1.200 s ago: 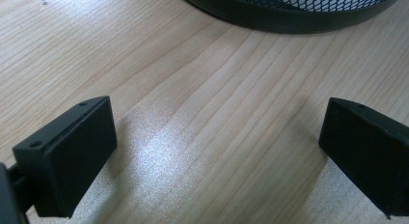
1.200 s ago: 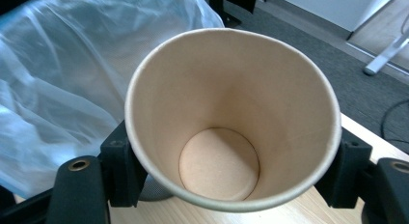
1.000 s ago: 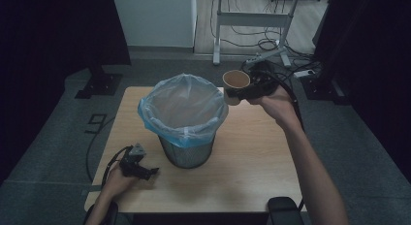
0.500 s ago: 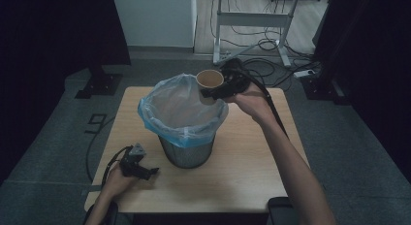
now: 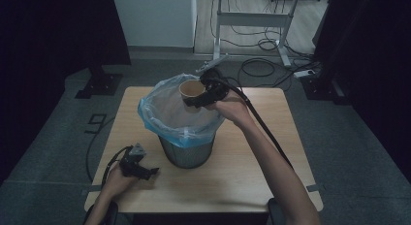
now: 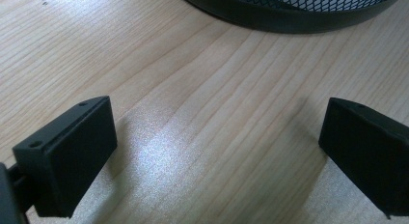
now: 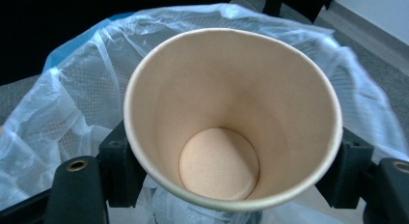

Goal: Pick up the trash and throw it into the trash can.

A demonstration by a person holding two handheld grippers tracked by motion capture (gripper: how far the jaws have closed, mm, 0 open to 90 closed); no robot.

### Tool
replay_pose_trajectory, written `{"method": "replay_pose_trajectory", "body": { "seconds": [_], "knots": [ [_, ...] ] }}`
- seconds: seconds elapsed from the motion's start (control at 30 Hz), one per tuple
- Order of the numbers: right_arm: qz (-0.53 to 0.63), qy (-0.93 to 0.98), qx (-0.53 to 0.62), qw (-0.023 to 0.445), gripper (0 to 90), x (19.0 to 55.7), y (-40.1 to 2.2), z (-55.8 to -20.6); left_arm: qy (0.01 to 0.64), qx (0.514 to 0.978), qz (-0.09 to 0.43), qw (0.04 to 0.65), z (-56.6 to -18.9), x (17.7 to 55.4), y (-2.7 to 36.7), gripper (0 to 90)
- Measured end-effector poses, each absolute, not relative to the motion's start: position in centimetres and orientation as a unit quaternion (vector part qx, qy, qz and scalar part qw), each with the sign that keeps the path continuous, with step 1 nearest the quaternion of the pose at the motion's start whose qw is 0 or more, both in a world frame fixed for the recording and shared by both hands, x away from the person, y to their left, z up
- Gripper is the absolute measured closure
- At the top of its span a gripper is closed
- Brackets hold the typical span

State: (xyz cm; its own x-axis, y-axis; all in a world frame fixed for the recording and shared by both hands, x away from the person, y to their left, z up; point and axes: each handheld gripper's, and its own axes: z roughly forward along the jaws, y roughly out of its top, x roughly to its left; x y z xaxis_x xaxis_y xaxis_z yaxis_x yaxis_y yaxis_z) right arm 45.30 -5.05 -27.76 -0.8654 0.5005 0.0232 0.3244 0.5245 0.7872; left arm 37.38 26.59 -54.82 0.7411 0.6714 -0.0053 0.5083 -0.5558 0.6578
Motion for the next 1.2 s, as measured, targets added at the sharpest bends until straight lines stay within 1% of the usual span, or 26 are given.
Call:
{"method": "replay_pose_trajectory", "body": {
  "seconds": [0.33,0.37,0.4,0.47,0.5,0.53,0.57,0.63,0.9,1.2],
  "knots": [
    [0.386,0.887,0.234,0.1,24.2,45.5,-3.4,-29.2,0.338,0.873,0.124,0.329,-54.8,37.4,26.6,0.0],
    [0.378,0.889,0.238,0.1,19.3,45.5,-3.4,-29.3,0.338,0.873,0.124,0.329,-54.8,37.4,26.6,0.0],
    [0.378,0.889,0.238,0.1,19.3,45.5,-3.4,-29.3,0.338,0.873,0.124,0.329,-54.8,37.4,26.6,0.0],
    [0.368,0.891,0.241,0.111,12.7,45.6,-3.4,-29.6,0.338,0.873,0.124,0.329,-54.8,37.4,26.6,0.0],
    [0.364,0.893,0.239,0.115,12.3,45.6,-3.4,-29.8,0.338,0.873,0.124,0.329,-54.8,37.4,26.6,0.0],
    [0.358,0.897,0.236,0.108,5.6,45.7,-3.5,-30.0,0.338,0.873,0.124,0.329,-54.8,37.4,26.6,0.0],
    [0.357,0.898,0.238,0.104,1.2,45.8,-3.5,-30.0,0.338,0.873,0.124,0.329,-54.8,37.4,26.6,0.0],
    [0.359,0.896,0.239,0.105,0.0,45.8,-3.5,-30.0,0.338,0.873,0.124,0.329,-54.8,37.4,26.6,0.0],
    [0.383,0.884,0.24,0.121,0.0,45.4,-4.6,-29.2,0.338,0.873,0.124,0.329,-54.8,37.4,26.6,0.0],
    [0.402,0.869,0.254,0.138,0.0,45.1,-7.1,-28.7,0.338,0.873,0.124,0.329,-54.8,37.4,26.6,0.0]
  ]
}}
